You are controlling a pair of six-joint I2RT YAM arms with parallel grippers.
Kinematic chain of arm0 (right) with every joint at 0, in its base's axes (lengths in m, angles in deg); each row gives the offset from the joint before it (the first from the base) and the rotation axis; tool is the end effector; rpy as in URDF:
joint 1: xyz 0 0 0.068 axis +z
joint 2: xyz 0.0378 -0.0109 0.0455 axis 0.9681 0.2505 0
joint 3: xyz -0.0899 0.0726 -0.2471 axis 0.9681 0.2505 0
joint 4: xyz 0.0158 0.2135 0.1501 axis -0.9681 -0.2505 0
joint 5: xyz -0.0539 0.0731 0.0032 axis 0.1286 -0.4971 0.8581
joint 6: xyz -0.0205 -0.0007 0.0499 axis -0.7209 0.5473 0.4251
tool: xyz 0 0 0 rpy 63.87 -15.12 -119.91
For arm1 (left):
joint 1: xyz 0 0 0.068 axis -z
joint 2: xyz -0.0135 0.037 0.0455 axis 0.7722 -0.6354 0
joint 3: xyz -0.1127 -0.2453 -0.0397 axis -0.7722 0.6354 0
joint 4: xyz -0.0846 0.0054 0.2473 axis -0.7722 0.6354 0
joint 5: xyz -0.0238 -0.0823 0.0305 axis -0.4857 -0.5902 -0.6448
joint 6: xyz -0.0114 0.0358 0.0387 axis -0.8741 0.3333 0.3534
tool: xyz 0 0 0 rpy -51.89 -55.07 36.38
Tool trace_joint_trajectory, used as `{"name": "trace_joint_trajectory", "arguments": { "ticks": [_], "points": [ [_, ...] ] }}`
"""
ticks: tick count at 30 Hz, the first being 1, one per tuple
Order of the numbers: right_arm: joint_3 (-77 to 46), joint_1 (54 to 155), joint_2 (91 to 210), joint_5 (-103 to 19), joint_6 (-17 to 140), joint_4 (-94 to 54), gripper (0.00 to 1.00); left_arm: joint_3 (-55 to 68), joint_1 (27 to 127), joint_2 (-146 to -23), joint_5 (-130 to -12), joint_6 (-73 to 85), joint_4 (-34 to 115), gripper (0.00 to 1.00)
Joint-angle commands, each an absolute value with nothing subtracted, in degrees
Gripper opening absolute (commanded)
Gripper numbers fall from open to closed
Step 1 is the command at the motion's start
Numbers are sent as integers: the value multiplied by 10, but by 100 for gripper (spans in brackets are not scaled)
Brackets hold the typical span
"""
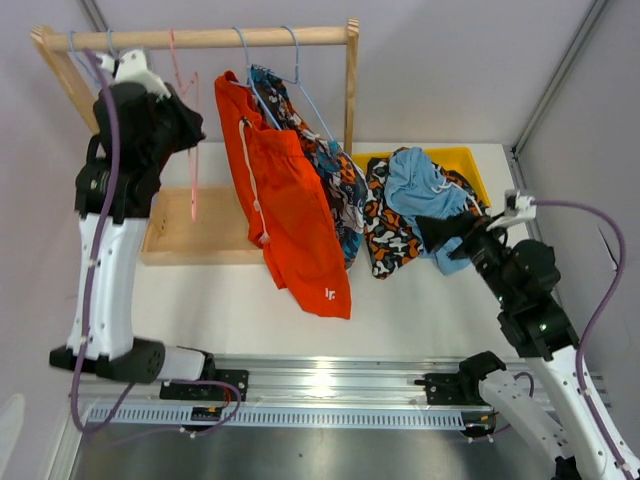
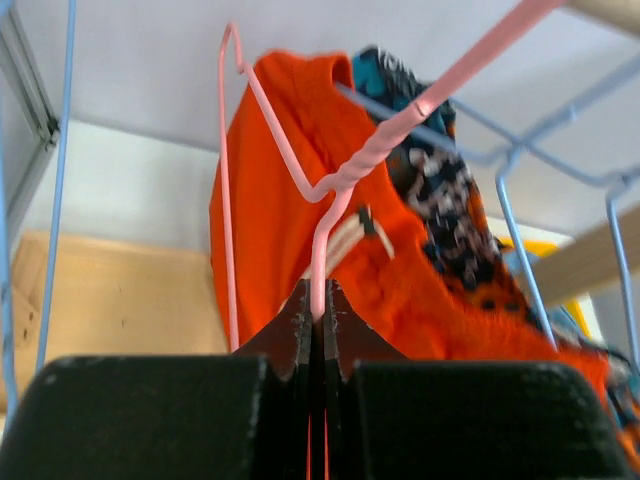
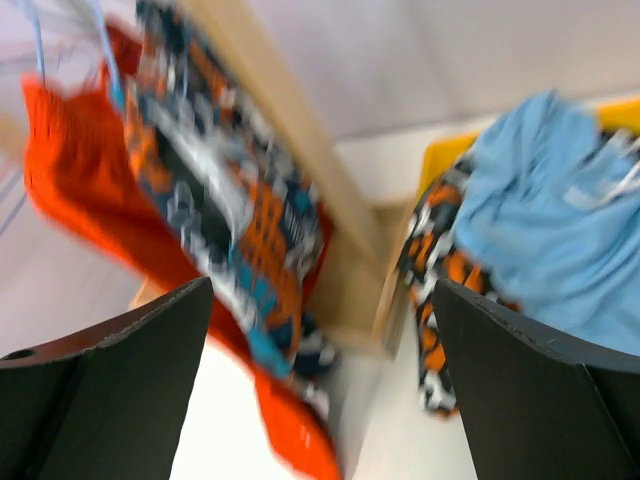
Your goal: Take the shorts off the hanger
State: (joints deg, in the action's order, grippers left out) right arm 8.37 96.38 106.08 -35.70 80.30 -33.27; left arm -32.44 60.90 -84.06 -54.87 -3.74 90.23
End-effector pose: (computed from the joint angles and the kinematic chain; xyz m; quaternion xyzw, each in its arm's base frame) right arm 0.1290 0.0501 0.3962 0.0188 0.6983 0.2913 0.6536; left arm 0.2208 -0.0356 0.5392 -0.1160 0.7662 -0.1228 0.6200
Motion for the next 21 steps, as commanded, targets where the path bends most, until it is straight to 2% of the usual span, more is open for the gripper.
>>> {"name": "trace_joint_trajectory", "arguments": {
  "ticks": [1, 3, 8, 14, 21],
  "points": [
    [163, 1004, 992, -404, 827, -383, 100, -449, 606, -915, -523, -4, 868, 0],
    [182, 1027, 967, -394, 827, -404, 99, -520, 604, -949, -520, -5, 884, 0],
    [165, 1041, 931, -376, 820, -474, 99, -553, 587, -1019, -531, -23, 887, 0],
    [142, 1041, 929, -363, 800, -509, 99, -497, 569, -1022, -539, -43, 872, 0],
    [159, 1042, 926, -375, 817, -499, 99, -361, 562, -956, -552, -56, 837, 2]
  ]
}}
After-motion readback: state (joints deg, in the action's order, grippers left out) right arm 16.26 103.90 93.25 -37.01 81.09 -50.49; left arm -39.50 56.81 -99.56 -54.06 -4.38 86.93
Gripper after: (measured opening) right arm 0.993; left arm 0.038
